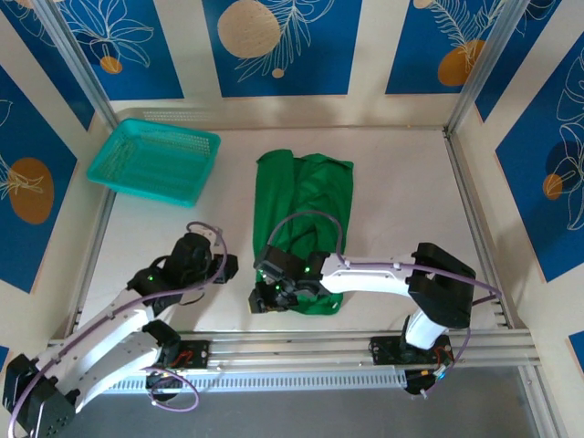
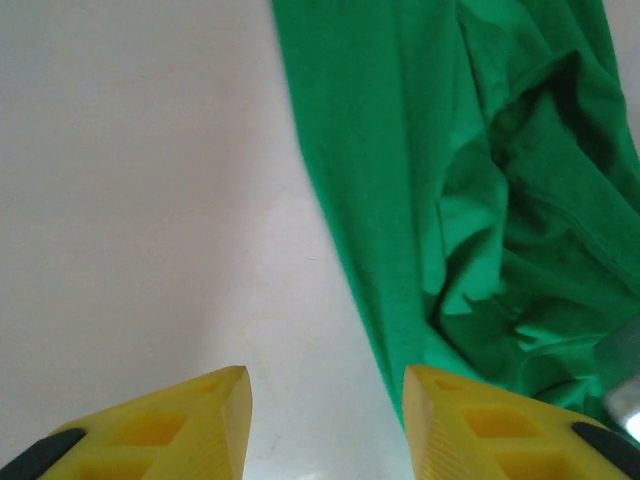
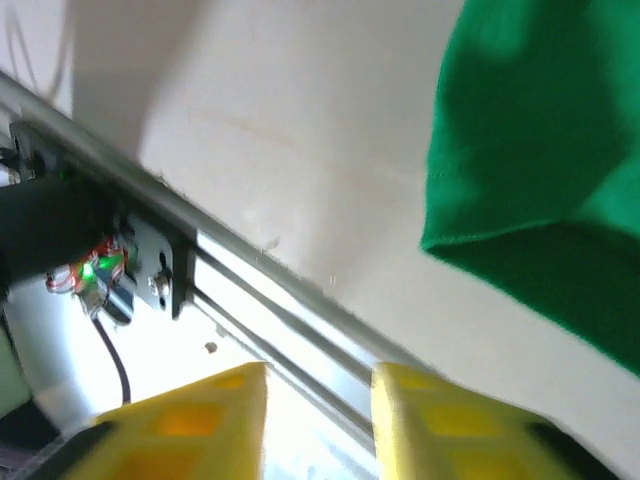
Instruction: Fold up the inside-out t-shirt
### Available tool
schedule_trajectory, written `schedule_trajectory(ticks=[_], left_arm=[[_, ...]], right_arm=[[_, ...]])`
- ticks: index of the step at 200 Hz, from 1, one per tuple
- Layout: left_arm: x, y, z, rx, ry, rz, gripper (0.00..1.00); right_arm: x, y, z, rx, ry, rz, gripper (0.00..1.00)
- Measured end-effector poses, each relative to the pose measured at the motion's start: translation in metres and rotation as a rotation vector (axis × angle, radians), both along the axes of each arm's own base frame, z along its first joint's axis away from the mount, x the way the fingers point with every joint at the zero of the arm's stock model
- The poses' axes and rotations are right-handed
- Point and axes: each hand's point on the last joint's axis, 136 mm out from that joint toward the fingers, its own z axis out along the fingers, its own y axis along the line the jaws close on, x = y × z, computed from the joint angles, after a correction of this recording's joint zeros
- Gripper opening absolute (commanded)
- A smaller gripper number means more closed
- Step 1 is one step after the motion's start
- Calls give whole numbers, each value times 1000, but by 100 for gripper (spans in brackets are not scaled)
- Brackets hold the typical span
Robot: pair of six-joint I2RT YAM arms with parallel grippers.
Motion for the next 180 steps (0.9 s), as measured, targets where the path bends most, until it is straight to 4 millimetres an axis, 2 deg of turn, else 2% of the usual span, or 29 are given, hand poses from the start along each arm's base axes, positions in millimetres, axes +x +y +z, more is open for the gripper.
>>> schedule_trajectory(ticks=[18, 33, 47, 62, 81, 100, 133, 148, 160, 180], left_arm=[[0, -11, -5, -7, 45, -41, 49], [-1, -21, -9, -25, 81, -80, 52], [-3, -30, -10, -46, 101, -112, 54], [-4, -37, -11, -62, 108, -136, 60], [-4, -49, -7, -95, 102, -157, 67], [-3, -62, -6, -123, 98, -170, 67], [4, -75, -23, -128, 146, -152, 67], [7, -80, -27, -126, 156, -152, 71], [10, -85, -28, -130, 155, -153, 72], [18, -92, -33, -127, 154, -153, 72]], right_arm=[[-4, -4, 1, 3, 23, 23, 48], [5, -15, 16, 12, -2, 6, 49], [27, -31, 42, 40, -84, -45, 50], [64, -54, 72, 71, -215, -131, 50], [108, -78, 89, 80, -367, -200, 51], [136, -88, 76, 26, -482, -189, 51], [153, -97, 29, -160, -522, -127, 50], [158, -104, 15, -230, -528, -130, 48], [161, -111, 8, -277, -533, -141, 42], [164, -120, 4, -304, -536, -172, 22]])
